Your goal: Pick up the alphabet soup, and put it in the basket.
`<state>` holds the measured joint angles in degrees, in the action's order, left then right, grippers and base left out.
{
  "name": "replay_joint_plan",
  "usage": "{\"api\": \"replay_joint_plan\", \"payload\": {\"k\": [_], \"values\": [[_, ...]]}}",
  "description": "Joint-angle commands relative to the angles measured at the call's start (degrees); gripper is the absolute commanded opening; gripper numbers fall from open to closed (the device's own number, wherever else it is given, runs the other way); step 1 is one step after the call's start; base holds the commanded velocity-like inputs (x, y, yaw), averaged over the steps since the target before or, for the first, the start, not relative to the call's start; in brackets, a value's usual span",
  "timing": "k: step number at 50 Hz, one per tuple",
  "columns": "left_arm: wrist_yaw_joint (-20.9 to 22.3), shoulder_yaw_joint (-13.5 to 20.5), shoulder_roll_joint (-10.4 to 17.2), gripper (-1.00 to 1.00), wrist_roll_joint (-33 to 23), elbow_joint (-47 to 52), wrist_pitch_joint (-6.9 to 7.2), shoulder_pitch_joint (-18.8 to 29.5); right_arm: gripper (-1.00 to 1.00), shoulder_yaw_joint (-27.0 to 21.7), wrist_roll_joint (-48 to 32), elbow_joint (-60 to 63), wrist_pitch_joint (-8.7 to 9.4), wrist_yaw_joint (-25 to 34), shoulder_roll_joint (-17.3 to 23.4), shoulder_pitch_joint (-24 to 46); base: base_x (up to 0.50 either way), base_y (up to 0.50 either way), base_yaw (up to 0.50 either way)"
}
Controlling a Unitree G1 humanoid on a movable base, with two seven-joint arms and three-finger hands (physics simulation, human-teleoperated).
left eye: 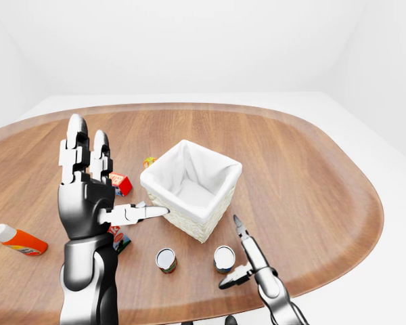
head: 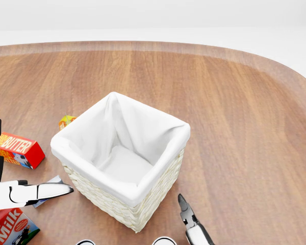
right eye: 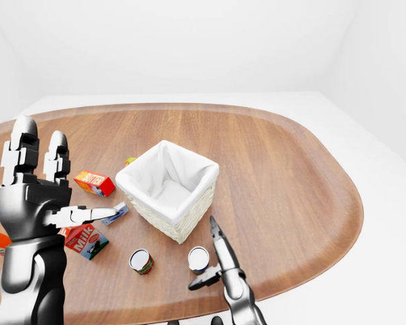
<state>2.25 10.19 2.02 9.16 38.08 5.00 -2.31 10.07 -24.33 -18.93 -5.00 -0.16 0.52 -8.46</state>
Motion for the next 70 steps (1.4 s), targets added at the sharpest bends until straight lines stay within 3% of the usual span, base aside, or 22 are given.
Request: {"api": "replay_joint_plan", "payload": {"k": [1,45,46,70], "values": [[0.0,0.0,0.0,1.0,-0.1,0.2,0.0,0.0,1.0,0.3,-0.8,-2.7,0.0,-0.4,-0.6,2.0,0.0,0.0,0.0],[-0.1,0.0,-0.1,1.0,0.2,0.8,0.0,0.1,1.0,-1.0,-0.1,-17.3,0.0,1.0,-2.0,7.6,0.0,0.0,0.0],[-0.2,0.1,0.0,1.0,0.2,0.7,0.0,0.2,-1.0,-1.1,-0.1,-17.3,0.0,0.9,-2.0,7.6,0.01,0.0,0.0],[-0.4,0.3,0.1,1.0,0.6,1.2,0.0,0.4,-1.0,-0.4,0.9,-4.0,0.0,1.3,-1.3,2.2,0.0,0.0,0.0]]}}
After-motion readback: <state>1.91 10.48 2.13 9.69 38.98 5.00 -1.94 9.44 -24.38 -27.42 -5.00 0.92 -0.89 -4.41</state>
